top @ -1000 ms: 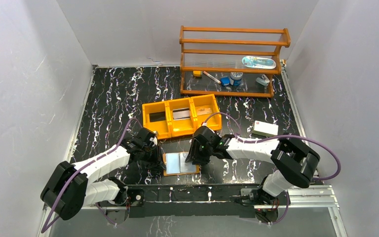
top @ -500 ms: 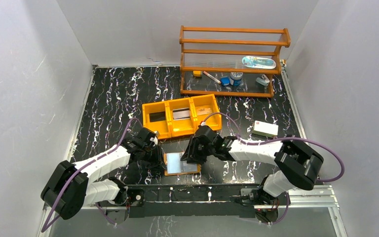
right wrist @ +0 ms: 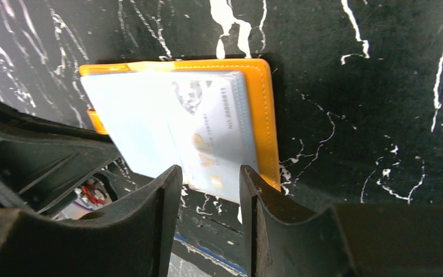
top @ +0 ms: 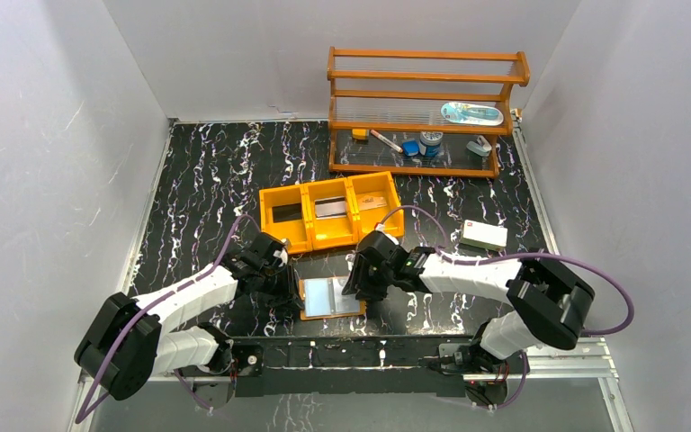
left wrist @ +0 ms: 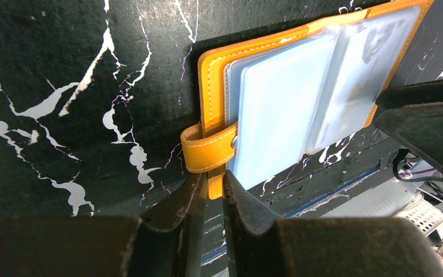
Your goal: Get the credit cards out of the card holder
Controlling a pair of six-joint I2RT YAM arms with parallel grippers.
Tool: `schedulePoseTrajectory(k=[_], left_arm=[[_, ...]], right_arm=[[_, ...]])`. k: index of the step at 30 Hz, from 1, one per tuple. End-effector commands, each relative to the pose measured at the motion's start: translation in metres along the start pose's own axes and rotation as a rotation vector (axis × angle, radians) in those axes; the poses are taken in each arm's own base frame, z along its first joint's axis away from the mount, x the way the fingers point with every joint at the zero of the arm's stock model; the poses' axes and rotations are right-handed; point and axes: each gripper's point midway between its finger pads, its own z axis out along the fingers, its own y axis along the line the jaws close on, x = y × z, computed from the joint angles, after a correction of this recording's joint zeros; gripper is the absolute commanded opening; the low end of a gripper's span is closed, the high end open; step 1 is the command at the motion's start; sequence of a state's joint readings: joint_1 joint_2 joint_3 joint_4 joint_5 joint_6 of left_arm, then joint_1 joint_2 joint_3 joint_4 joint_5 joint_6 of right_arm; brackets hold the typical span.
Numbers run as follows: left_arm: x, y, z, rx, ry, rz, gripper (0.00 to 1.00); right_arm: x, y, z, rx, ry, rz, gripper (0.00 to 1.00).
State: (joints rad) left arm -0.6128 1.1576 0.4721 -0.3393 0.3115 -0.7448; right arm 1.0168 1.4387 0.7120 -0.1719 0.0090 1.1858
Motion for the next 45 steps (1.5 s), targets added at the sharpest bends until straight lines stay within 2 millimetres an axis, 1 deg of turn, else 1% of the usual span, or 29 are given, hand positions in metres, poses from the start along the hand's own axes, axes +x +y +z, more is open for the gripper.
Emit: schedulePoseTrajectory(k=[1, 3, 6, 10, 12, 16, 19, 23, 27, 29, 31, 34, 37, 40, 45], left_arm=[[-0.002, -0.01, -0.004, 0.031, 0.004, 0.012, 0.15], [-0.002, -0.011, -0.004, 0.032, 0.003, 0.012, 0.15], [-0.002, -0.011, -0.004, 0.034, 0.003, 0.012, 0.15], [-0.002, -0.011, -0.004, 0.033, 0.004, 0.011, 0.15], [-0.002, -0.011, -0.004, 0.035, 0.006, 0.014, 0.15], [-0.002, -0.012, -0.003, 0.037, 0.013, 0.021, 0.15], [-0.002, -0.012, -0.002, 0.035, 0.016, 0.021, 0.15], [-0.001, -0.012, -0.003, 0.039, 0.014, 0.018, 0.15], [0.0, -0.011, -0.003, 0.037, 0.016, 0.017, 0.15], [-0.001, -0.012, -0.003, 0.038, 0.017, 0.017, 0.15], [-0.001, -0.013, -0.003, 0.041, 0.014, 0.019, 0.15], [-0.002, -0.013, -0.004, 0.042, 0.013, 0.02, 0.14], [-0.001, -0.013, -0.003, 0.041, 0.014, 0.019, 0.14], [-0.001, -0.013, -0.003, 0.041, 0.013, 0.02, 0.14], [-0.002, -0.014, -0.004, 0.043, 0.012, 0.021, 0.14]], right_arm=[[0.0, 0.002, 0.006, 0.016, 0.008, -0.026, 0.5], [0.002, 0.001, 0.011, 0.02, 0.023, -0.031, 0.5], [0.003, -0.006, 0.014, 0.059, 0.029, -0.035, 0.5], [0.001, -0.007, 0.013, 0.078, 0.024, -0.043, 0.5], [0.001, -0.001, 0.012, 0.05, 0.026, -0.049, 0.5], [0.007, 0.029, 0.009, -0.121, 0.059, -0.053, 0.48], [0.005, 0.046, 0.001, -0.203, 0.048, -0.051, 0.47], [0.001, 0.058, -0.01, -0.253, 0.028, -0.052, 0.47], [0.001, 0.062, -0.013, -0.272, 0.03, -0.049, 0.46], [0.0, 0.058, -0.013, -0.247, 0.02, -0.045, 0.46], [-0.005, 0.047, -0.011, -0.18, -0.004, -0.039, 0.48], [-0.012, 0.022, -0.011, -0.034, -0.044, -0.044, 0.51], [-0.013, 0.008, -0.009, 0.028, -0.051, -0.053, 0.52], [-0.008, 0.003, -0.002, 0.049, -0.026, -0.056, 0.53], [0.0, 0.004, 0.009, 0.03, 0.022, -0.064, 0.52]])
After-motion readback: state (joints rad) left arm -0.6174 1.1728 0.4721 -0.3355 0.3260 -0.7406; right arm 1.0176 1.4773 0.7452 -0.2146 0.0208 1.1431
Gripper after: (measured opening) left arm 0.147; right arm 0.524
